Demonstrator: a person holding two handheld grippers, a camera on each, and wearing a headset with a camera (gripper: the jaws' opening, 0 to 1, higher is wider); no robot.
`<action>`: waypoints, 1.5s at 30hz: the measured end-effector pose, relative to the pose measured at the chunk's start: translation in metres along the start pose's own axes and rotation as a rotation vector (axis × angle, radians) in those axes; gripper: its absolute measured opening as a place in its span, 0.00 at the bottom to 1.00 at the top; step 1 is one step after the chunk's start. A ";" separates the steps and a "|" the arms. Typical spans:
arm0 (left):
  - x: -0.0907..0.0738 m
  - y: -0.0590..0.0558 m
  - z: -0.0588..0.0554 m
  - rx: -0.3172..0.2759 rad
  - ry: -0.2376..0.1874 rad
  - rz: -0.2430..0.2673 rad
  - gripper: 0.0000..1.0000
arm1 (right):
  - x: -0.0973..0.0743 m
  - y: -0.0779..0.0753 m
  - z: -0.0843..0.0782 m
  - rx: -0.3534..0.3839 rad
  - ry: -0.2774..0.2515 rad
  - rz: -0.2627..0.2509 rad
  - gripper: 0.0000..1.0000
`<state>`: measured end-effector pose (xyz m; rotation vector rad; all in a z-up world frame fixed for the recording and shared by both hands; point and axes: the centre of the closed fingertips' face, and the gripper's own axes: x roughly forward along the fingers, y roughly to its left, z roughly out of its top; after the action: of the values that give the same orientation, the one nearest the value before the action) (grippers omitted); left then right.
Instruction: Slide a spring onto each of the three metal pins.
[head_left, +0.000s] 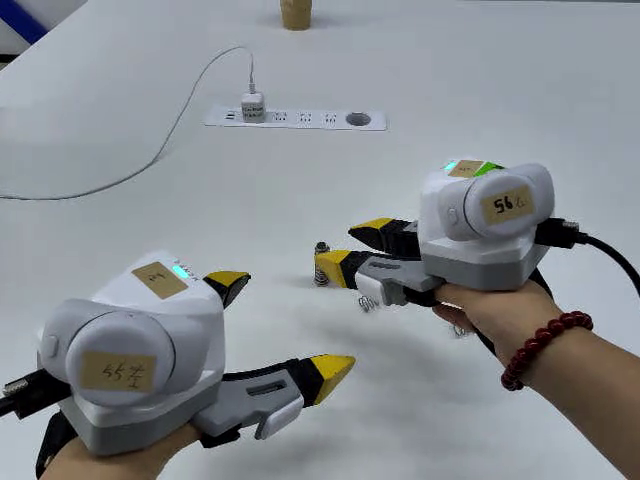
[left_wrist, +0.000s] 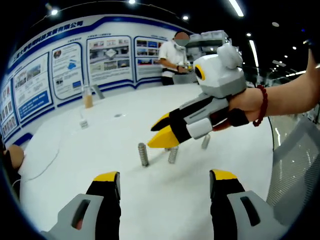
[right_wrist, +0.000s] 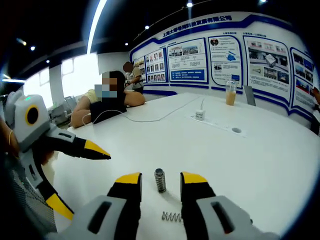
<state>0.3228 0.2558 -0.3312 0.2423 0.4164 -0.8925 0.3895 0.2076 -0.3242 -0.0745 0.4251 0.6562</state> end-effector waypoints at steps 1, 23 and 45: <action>0.001 0.000 0.001 0.005 -0.001 -0.001 0.73 | -0.003 -0.001 0.001 0.001 -0.002 -0.003 0.33; 0.052 -0.013 0.000 0.160 0.068 -0.080 0.48 | -0.077 -0.028 -0.015 0.034 -0.001 -0.069 0.44; 0.096 -0.018 -0.003 0.159 0.121 -0.112 0.30 | -0.103 -0.033 -0.035 0.093 -0.038 -0.069 0.48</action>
<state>0.3610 0.1790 -0.3776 0.4239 0.4755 -1.0256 0.3235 0.1154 -0.3160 0.0117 0.4145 0.5680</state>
